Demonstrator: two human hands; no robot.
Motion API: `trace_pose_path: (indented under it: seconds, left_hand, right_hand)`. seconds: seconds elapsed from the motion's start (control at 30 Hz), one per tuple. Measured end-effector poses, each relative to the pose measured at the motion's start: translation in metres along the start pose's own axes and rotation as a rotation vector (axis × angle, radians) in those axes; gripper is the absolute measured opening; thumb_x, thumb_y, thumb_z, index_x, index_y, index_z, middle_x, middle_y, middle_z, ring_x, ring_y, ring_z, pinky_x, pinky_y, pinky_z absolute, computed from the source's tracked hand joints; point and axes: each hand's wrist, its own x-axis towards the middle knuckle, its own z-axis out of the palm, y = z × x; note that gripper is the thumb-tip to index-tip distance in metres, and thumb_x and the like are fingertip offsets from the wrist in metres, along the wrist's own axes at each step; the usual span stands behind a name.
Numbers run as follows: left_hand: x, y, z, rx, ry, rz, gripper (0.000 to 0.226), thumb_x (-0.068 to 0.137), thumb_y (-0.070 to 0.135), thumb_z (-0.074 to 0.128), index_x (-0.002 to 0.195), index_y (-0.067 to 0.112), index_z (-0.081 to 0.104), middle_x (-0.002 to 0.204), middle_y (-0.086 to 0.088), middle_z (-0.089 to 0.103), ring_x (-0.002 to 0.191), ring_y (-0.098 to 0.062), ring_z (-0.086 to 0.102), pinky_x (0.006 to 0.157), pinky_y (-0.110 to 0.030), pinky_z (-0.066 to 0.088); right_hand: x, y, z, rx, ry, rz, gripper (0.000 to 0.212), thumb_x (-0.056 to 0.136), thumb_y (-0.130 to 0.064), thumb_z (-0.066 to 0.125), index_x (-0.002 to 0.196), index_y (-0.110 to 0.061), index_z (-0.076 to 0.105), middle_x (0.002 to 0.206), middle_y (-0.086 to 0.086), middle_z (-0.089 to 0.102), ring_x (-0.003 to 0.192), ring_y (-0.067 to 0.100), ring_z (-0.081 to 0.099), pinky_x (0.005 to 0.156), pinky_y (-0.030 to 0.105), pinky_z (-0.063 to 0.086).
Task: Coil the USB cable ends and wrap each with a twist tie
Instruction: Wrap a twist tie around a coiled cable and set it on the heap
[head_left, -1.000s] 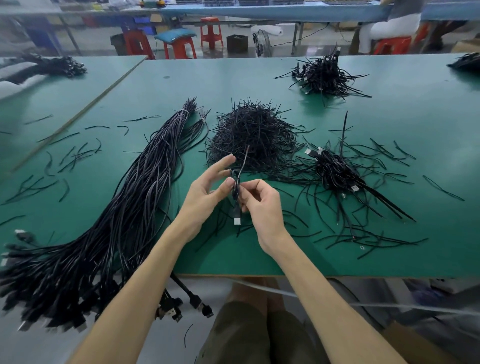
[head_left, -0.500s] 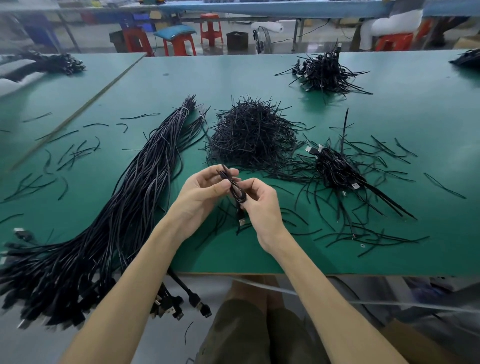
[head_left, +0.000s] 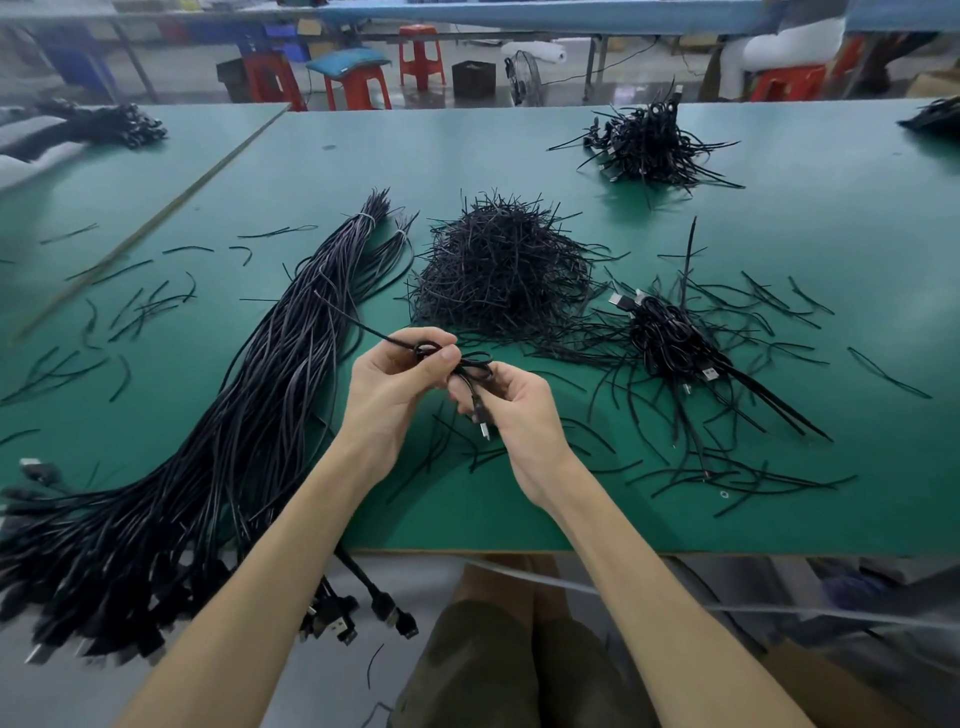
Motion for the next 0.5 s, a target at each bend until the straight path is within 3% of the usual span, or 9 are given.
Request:
trace_pose_path:
  seconds: [0.13,0.23,0.3,0.43,0.5]
  left_hand:
    - [0.0,-0.005,0.001,0.238,0.059,0.132,0.013,0.091,0.013,0.077,0.101,0.007,0.073,0.086,-0.021,0.071,0.076,-0.04,0.065,0.079,-0.052,0.055]
    - [-0.002,-0.005,0.003,0.311,0.076,0.172,0.012,0.091,0.019,0.078,0.098,0.011,0.073,0.082,-0.006,0.073,0.071,-0.022,0.068,0.067,-0.033,0.056]
    - [-0.003,-0.004,0.004,0.346,0.038,0.184,0.014,0.091,0.021,0.077,0.102,0.013,0.073,0.082,-0.002,0.073,0.069,-0.021,0.069,0.065,-0.031,0.057]
    - [-0.009,-0.002,0.005,0.521,-0.079,0.209,0.029,0.092,0.01,0.074,0.117,0.022,0.069,0.091,0.003,0.076,0.075,-0.021,0.074,0.074,-0.028,0.059]
    - [-0.011,0.005,0.001,0.634,-0.114,0.263,0.038,0.092,-0.003,0.069,0.12,0.023,0.068,0.09,0.006,0.073,0.074,-0.018,0.072,0.077,-0.023,0.057]
  right_hand:
    - [-0.001,-0.003,-0.003,0.034,-0.037,0.02,0.006,0.093,-0.013,0.071,0.096,-0.008,0.074,0.076,-0.002,0.068,0.068,0.01,0.052,0.064,0.021,0.043]
    - [0.0,-0.003,-0.003,0.061,-0.004,0.031,0.016,0.095,-0.009,0.068,0.101,0.005,0.071,0.076,0.001,0.064,0.067,0.011,0.049,0.064,0.024,0.041]
    - [-0.001,-0.004,-0.003,0.102,0.034,0.036,0.021,0.096,-0.007,0.065,0.103,0.013,0.068,0.077,0.003,0.062,0.067,0.011,0.049,0.065,0.024,0.04]
    - [-0.003,-0.008,-0.006,0.248,0.071,0.044,0.009,0.097,0.0,0.061,0.095,0.003,0.069,0.074,0.003,0.065,0.063,0.009,0.056,0.063,0.02,0.049]
    - [-0.002,-0.009,-0.006,0.225,0.063,0.048,0.008,0.096,-0.004,0.063,0.092,-0.001,0.069,0.075,0.004,0.066,0.066,0.011,0.053,0.067,0.024,0.046]
